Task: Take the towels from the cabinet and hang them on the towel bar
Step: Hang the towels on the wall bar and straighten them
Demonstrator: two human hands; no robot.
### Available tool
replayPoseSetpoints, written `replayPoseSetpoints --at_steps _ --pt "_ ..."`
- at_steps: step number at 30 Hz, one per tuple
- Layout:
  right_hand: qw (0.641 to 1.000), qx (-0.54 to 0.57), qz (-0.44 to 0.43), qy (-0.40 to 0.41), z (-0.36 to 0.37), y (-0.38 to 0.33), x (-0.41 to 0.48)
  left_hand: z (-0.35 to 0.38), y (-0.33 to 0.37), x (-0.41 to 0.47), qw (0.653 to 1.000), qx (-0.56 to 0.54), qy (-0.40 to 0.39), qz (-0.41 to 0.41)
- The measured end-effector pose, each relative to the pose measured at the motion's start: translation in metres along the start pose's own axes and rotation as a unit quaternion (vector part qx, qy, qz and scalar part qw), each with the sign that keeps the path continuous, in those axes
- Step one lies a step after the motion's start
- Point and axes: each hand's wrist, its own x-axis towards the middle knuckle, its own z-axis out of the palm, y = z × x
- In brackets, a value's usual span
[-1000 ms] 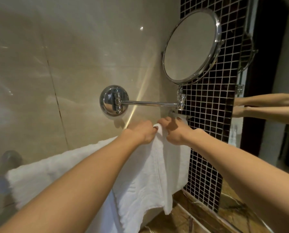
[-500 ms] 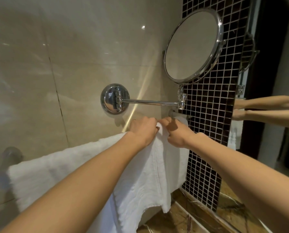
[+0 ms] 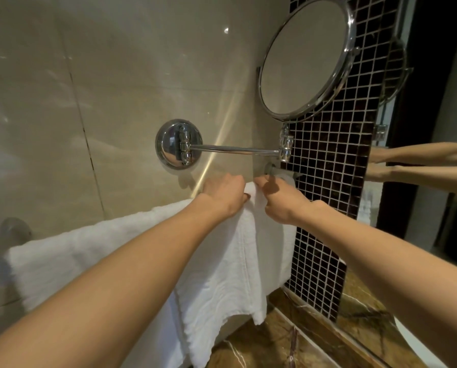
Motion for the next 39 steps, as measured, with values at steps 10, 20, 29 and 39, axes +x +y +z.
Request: replayPoseSetpoints --at_steps 10,20,29,39 --pt "0.999 0.016 0.008 -0.034 -0.002 -0.002 0.003 0.003 -0.003 -0.002 1.0 -0.021 -0.02 -0.001" --pt "0.991 0.039 -0.122 0.036 -0.008 -0.055 -0.018 -0.026 -0.066 -0.05 1.0 -0.011 0.001 0.002" --pt "0.991 0.012 -0.13 0.008 -0.007 -0.081 -0.017 -0.029 -0.104 -0.082 0.996 -0.023 -0.079 -0.047" --pt "0.989 0.003 -0.141 0.041 -0.007 -0.087 -0.02 -0.036 -0.103 -0.09 0.999 0.019 -0.037 -0.024"
